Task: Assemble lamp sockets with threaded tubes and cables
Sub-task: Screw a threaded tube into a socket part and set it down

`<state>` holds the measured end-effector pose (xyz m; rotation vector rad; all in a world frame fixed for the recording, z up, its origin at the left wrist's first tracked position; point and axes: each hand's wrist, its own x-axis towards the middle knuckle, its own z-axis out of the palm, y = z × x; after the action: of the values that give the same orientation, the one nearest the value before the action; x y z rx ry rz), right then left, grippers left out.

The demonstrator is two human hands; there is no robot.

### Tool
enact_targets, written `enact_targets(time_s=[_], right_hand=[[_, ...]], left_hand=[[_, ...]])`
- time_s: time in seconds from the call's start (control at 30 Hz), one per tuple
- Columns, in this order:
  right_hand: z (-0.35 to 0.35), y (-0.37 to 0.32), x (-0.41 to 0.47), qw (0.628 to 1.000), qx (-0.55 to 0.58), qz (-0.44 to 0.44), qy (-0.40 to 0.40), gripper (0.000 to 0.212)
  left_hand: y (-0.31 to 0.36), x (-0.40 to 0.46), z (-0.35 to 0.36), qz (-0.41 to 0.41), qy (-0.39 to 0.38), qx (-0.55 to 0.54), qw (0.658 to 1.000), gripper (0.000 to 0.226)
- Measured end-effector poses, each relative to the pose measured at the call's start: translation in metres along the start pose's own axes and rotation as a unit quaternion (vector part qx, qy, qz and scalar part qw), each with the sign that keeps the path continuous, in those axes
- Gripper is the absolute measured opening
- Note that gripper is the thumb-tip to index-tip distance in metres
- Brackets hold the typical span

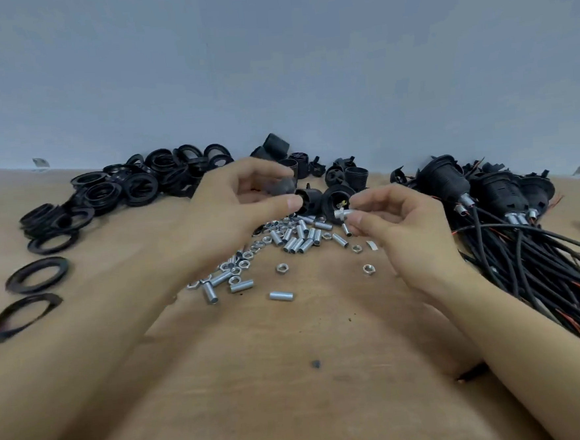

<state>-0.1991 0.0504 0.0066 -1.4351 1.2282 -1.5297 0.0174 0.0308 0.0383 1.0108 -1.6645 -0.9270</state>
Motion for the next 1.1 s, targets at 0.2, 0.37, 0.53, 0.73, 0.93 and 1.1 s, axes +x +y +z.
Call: enact_targets(time_s=[0.2, 0.37, 0.53, 0.73, 0.93, 1.1], right_hand=[[0.020, -0.014, -0.025, 0.994, 0.052, -0.056, -0.076, 0.016], [0.019, -0.021, -0.030, 0.993, 0.052, -0.075, -0.079, 0.014], [0.021, -0.024, -0.035, 0.991, 0.055, -0.090, -0.086, 0.016], [0.020, -0.025, -0.035, 0.993, 0.025, -0.076, -0.090, 0.013], [0.017, -0.023, -0.033, 0.990, 0.065, -0.024, -0.123, 0.014], [0.021, -0.020, -0.036, 0.989, 0.004, -0.088, -0.116, 0.015]], left_hand=[[-0.026, -0.042, 0.010, 0.055, 0.033, -0.081, 0.995, 0.050], [-0.026, -0.035, 0.016, 0.087, 0.033, -0.066, 0.993, 0.038], [-0.026, -0.035, 0.015, 0.102, 0.028, -0.050, 0.993, 0.045], [-0.026, -0.035, 0.016, 0.141, 0.030, -0.039, 0.989, 0.051], [-0.027, -0.036, 0.017, 0.158, 0.031, -0.004, 0.987, 0.050], [-0.029, -0.036, 0.016, 0.129, 0.024, -0.026, 0.991, 0.050]])
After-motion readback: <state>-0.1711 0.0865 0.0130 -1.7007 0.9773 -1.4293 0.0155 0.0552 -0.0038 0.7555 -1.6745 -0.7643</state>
